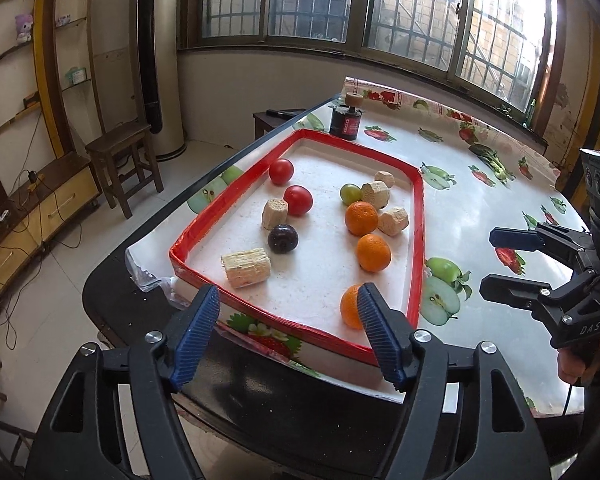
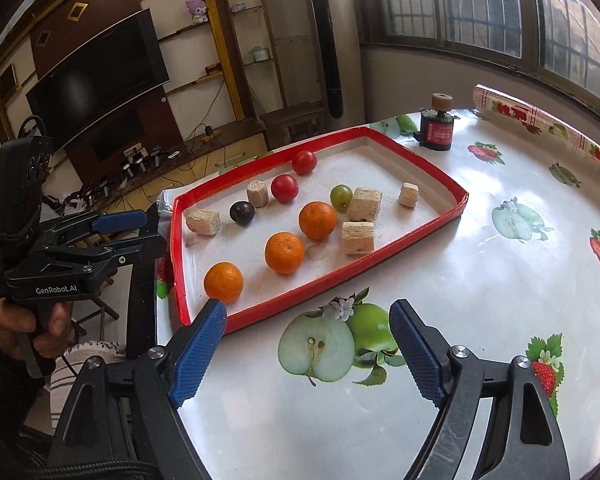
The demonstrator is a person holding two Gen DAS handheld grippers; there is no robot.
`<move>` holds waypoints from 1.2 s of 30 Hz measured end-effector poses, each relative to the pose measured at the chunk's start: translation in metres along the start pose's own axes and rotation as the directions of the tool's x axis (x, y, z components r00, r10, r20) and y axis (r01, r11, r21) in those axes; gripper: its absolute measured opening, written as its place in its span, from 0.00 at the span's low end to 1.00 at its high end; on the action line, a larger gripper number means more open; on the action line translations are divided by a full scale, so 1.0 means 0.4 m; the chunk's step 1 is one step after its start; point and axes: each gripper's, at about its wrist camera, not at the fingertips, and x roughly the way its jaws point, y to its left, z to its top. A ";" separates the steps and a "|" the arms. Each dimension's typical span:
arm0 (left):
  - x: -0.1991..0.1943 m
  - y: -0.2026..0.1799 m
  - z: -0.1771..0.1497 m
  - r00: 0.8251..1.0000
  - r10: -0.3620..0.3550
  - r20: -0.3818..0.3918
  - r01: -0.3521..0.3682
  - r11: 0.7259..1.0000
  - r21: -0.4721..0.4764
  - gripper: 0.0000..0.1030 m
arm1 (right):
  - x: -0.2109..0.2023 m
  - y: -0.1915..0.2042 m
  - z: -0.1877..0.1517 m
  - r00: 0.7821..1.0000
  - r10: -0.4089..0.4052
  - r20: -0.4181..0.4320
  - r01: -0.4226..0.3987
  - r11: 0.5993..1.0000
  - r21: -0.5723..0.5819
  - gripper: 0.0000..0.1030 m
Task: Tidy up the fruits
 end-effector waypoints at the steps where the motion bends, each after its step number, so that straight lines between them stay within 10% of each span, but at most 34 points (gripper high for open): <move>1: -0.012 0.001 -0.003 1.000 0.007 0.015 -0.007 1.000 0.003 0.69 | -0.008 0.007 -0.003 1.000 0.002 0.009 -0.001 1.000 -0.015 0.83; 5: -0.065 -0.002 -0.020 0.996 0.037 0.083 -0.039 0.999 0.023 0.81 | -0.045 0.032 -0.020 0.998 -0.011 0.056 0.015 0.997 -0.073 0.85; 36: -0.195 -0.107 -0.071 0.963 0.115 0.243 -0.152 0.978 0.141 0.83 | -0.181 0.053 -0.118 0.980 0.091 0.176 -0.065 0.987 -0.150 0.95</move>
